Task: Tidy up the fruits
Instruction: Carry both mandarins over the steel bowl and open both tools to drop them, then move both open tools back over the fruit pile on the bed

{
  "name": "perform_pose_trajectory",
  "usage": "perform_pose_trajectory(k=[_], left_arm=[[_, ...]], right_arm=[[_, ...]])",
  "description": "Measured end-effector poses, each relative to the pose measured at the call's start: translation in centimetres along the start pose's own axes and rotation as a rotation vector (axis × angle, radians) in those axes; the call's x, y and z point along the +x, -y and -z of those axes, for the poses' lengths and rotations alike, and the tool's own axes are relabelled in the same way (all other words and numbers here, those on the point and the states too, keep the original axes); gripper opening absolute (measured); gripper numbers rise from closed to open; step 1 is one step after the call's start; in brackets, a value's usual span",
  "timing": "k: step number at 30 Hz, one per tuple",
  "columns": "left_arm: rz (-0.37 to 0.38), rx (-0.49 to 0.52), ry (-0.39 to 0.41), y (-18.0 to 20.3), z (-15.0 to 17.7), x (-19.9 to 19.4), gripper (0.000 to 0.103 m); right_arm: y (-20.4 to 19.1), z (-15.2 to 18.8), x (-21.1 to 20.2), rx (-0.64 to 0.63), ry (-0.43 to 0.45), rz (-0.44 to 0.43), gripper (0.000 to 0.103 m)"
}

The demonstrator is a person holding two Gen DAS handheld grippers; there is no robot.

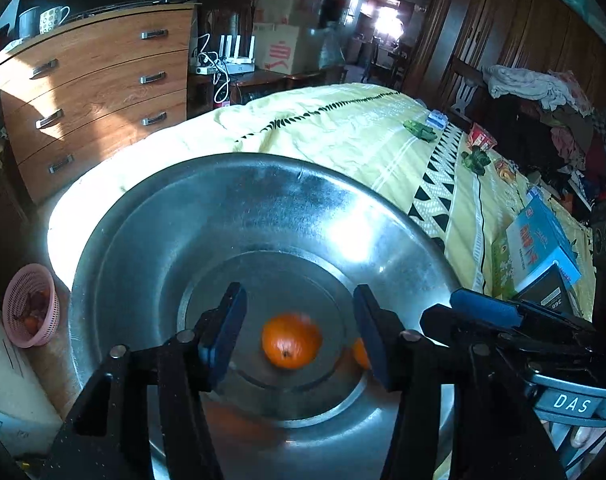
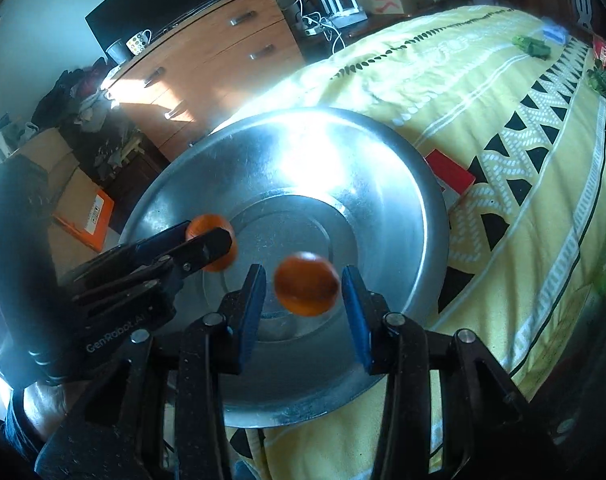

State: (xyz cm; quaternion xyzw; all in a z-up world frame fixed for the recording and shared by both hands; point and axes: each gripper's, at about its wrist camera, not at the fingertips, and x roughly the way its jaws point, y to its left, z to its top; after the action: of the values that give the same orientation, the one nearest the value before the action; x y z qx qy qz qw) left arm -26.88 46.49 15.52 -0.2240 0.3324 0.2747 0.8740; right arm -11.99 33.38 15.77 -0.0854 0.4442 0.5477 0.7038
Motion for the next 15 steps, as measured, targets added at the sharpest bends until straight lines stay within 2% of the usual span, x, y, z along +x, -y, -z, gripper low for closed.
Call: perform_pose_trajectory(k=[1,3,9,12,15], left_arm=[[0.002,-0.003,0.002,-0.2,-0.1,-0.1,0.064],[0.016,-0.016,0.014,-0.5,-0.4,-0.6,0.064],[0.003,-0.103,0.148,-3.1,-0.8,-4.5,0.064],[-0.013,-0.123,0.18,-4.2,-0.7,-5.4,0.065],[-0.021,-0.157,0.191,-5.3,-0.4,-5.6,0.065]], right_arm=[[-0.2,-0.1,-0.4,-0.001,0.029,0.009,0.072],[-0.5,-0.5,-1.3,-0.004,0.099,0.03,0.08],[-2.4,-1.2,-1.6,-0.102,0.274,0.077,0.08],[-4.1,-1.1,-0.2,-0.174,0.281,0.053,0.08],[-5.6,-1.1,1.6,-0.24,0.284,0.068,0.08]])
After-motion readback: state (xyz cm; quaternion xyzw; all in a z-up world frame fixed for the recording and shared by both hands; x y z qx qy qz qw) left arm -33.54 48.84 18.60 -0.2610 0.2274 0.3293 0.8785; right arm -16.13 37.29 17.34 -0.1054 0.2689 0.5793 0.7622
